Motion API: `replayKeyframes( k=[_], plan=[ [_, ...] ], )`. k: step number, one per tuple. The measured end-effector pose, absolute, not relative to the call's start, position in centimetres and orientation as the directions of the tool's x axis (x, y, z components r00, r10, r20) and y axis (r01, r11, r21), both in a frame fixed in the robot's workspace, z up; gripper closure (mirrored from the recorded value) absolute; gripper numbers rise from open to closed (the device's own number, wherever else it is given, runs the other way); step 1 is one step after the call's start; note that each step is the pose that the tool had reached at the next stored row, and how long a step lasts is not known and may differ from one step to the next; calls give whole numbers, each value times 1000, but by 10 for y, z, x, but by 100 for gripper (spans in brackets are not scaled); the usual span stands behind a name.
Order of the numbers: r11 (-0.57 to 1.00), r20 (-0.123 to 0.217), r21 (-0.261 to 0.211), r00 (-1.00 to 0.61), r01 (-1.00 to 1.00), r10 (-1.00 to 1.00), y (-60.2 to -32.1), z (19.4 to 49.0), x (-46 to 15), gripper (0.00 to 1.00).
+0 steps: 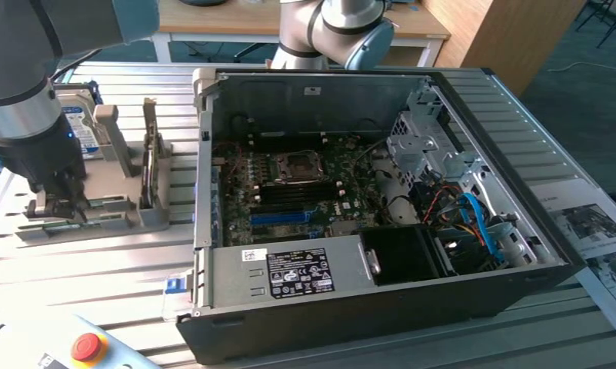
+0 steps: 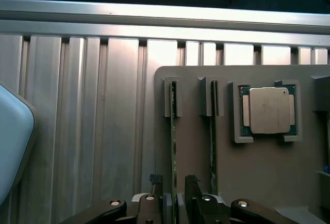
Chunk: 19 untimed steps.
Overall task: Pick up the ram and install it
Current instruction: 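Pick up the ram and move it above insertion slot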
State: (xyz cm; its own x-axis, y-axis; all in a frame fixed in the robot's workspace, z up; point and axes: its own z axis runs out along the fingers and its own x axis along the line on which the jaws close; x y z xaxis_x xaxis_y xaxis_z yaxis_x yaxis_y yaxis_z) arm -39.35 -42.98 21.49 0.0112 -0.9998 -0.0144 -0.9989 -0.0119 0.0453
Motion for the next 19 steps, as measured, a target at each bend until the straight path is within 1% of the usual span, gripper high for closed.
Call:
replayKeyframes(
  k=[7,19],
  plan=[
    [-12,-14,45,11,-999,-1000,-430,208,-394,69],
    [-12,-14,45,11,-999,-1000,-428,208,-393,69]
  ],
)
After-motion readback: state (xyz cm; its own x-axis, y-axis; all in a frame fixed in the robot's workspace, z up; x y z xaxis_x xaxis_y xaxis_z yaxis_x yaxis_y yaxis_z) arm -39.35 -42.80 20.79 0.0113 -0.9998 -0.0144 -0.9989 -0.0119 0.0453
